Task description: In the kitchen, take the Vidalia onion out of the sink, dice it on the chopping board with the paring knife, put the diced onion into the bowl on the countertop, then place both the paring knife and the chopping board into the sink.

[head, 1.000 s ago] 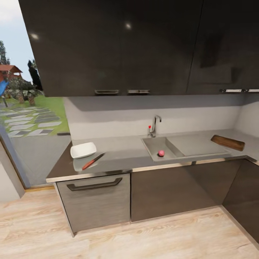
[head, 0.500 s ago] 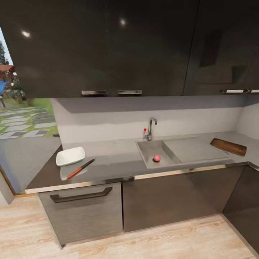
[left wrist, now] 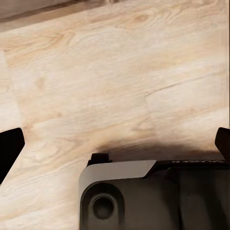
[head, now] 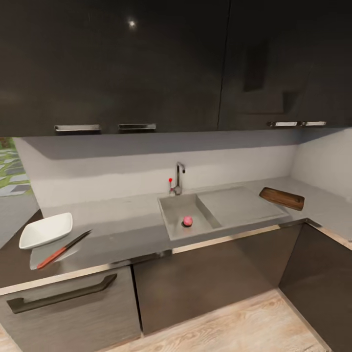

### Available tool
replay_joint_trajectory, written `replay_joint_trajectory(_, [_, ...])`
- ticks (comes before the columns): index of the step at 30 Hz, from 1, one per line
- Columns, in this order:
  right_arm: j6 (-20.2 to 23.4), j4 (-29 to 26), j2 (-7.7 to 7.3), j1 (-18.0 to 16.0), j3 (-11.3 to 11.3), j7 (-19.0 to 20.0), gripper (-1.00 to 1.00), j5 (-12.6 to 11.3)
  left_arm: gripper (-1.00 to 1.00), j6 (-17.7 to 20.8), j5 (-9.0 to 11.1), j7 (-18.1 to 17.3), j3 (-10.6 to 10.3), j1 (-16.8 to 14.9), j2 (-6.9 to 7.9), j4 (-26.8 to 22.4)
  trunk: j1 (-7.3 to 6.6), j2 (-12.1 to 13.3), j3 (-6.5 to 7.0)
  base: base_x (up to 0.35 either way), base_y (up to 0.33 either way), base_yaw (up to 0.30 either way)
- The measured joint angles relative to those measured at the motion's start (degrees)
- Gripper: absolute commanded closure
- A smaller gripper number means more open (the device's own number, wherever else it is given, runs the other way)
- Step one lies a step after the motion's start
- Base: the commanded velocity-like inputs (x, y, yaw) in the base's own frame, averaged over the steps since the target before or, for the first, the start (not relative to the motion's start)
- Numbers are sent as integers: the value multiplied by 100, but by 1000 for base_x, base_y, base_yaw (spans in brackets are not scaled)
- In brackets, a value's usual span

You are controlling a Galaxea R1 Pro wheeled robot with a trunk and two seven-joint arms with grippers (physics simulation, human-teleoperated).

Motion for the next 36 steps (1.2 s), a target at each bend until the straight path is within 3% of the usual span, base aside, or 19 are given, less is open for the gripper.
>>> replay_joint_trajectory(12, [0,1,1,3,1,-3,-100,-1,-100,0,0,1,0,0,5,-1,1,0,0,237,-202,-296])
replay_joint_trajectory(23, [0,1,2,2,2,-4,-100,0,-100,0,-1,1,0,0,6,3,3,0,0,33,-26,-289])
replay_joint_trajectory(36, [2,0,2,2,3,-4,-100,4,-100,-77,12,-12,-15,5,-11,-103,3,0,0,0,0,-34])
